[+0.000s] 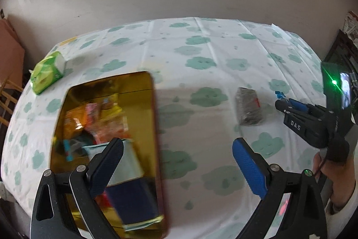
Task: Organize snacks
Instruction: 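Grasp the clear bag of dark snacks with the left gripper while the right holds its candy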
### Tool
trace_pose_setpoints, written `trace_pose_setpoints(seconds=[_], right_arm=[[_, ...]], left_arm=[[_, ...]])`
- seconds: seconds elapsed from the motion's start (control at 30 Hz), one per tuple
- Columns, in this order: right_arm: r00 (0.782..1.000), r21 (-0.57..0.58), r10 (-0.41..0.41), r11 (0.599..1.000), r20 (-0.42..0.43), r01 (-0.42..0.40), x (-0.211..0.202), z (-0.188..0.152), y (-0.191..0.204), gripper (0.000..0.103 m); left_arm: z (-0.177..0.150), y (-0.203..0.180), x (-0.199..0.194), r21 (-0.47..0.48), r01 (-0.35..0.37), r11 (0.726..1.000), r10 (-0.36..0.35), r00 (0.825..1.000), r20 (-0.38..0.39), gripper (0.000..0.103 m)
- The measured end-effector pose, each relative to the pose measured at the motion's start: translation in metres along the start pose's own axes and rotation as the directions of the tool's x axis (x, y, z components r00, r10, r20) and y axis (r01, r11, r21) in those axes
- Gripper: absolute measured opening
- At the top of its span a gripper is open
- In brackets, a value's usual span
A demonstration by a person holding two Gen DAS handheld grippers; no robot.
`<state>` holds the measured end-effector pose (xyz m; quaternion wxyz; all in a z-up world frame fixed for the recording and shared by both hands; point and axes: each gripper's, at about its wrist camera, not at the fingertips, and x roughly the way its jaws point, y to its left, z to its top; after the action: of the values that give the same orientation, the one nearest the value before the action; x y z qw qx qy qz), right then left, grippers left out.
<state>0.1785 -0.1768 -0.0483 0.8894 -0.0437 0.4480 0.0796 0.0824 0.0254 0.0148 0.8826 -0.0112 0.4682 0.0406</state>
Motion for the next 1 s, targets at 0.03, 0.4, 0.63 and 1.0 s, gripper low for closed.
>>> trace_pose_setpoints(seconds=[0.03, 0.4, 0.63, 1.0], right_arm=[[1.0, 0.004, -0.004, 1.0, 0.002, 0.004, -0.002, -0.002, -0.004, 0.033], [0.996, 0.001, -0.064, 0.998, 0.061, 0.064, -0.011, -0.019, -0.036, 0.033], [0.996, 0.008, -0.058, 0.998, 0.066, 0.057, -0.011, -0.019, -0.037, 0.034], [0.996, 0.01, -0.056, 0.998, 0.066, 0.055, -0.011, -0.019, -0.038, 0.034]], left_arm=[[0.0, -0.004, 0.002, 0.003, 0.012, 1.0, -0.012, 1.0, -0.002, 0.097], [0.022, -0.06, 0.038, 0.064, 0.068, 0.996, -0.068, 0.998, -0.001, 0.096], [0.034, -0.077, 0.067, 0.068, 0.078, 0.995, -0.075, 0.996, -0.038, 0.081], [0.038, -0.093, 0.101, 0.082, 0.124, 0.989, -0.115, 0.987, -0.109, 0.047]])
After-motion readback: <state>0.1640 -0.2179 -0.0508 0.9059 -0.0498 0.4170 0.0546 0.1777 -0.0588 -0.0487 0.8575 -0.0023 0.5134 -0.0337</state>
